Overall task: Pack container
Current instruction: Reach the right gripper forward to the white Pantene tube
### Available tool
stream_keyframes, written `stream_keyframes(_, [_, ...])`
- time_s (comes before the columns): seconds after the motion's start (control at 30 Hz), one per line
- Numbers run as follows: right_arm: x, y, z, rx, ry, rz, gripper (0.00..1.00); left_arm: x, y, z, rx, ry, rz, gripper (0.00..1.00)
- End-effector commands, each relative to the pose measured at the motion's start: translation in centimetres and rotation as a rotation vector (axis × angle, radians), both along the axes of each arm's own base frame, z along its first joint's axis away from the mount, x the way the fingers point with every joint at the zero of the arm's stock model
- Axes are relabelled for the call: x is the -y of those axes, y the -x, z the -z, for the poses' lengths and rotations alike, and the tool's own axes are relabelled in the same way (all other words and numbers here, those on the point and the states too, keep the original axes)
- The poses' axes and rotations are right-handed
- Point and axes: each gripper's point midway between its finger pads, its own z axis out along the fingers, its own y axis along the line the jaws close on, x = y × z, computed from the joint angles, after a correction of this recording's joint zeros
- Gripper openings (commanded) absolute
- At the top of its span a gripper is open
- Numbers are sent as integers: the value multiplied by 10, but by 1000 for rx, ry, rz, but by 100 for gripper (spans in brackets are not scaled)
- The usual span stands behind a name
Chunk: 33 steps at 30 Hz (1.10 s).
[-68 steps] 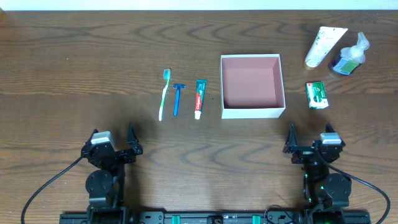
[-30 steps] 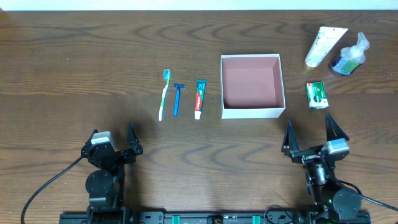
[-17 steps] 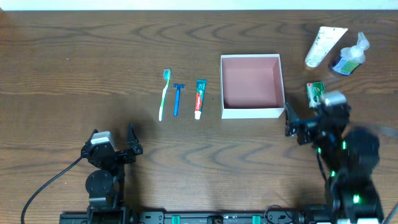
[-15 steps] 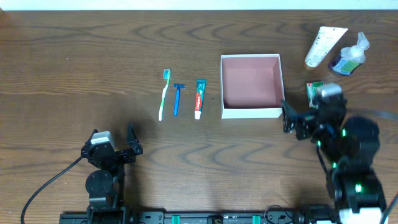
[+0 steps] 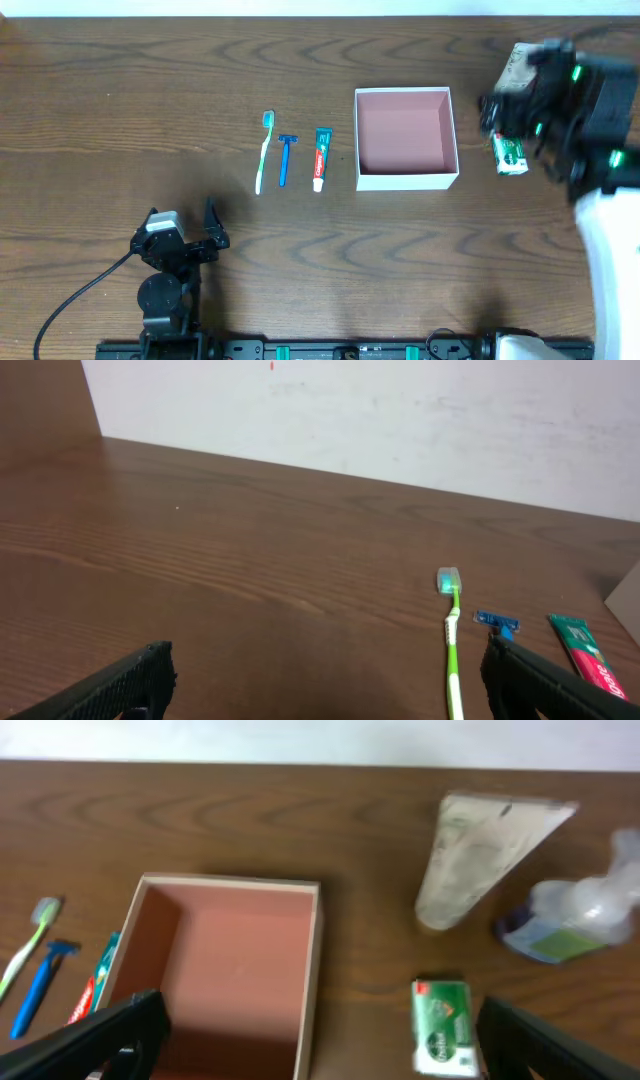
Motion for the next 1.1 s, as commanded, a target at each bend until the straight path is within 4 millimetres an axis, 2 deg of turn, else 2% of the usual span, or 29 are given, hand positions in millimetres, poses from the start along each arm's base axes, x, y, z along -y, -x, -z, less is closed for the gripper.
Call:
stream_keyframes(0.0, [3,-22,-13,2,-22,10,99,-5,2,19,-56,-2,-30,98])
stream_keyframes(0.1, [8,-44,-13,41,-20,27,99,-5,2,19,-56,-2,-30,98])
stream_keyframes(0.13, [16,-51,-9,35,-69,109,99,-5,2,19,-56,-2,-30,98])
stream_keyframes(0.2, [41,-55,6,-18,-279,431,99,-5,2,19,-56,-2,-30,98])
stream_keyframes(0.3, [46,-68,11,-15,-498,606,99,-5,2,19,-56,-2,-30,98])
stream_keyframes(0.37, [42,-77,3,17,-559,604,99,-5,2,19,-56,-2,-30,98])
stream_keyframes(0.43, [41,-77,3,17,-545,590,99,-5,2,19,-56,-2,-30,98])
stream_keyframes(0.57, [50,-87,12,22,-628,689,99,-5,2,19,-56,-2,-30,98])
stream_keyframes(0.77, [51,-101,20,21,-660,700,99,-5,2,19,-56,-2,-30,98])
stream_keyframes(0.9, [67,-103,23,15,-694,761,98,-5,2,19,-56,-2,-30,98])
stream_keyframes(1.07, [79,-100,39,-22,-687,816,98,-5,2,19,-56,-2,-30,98])
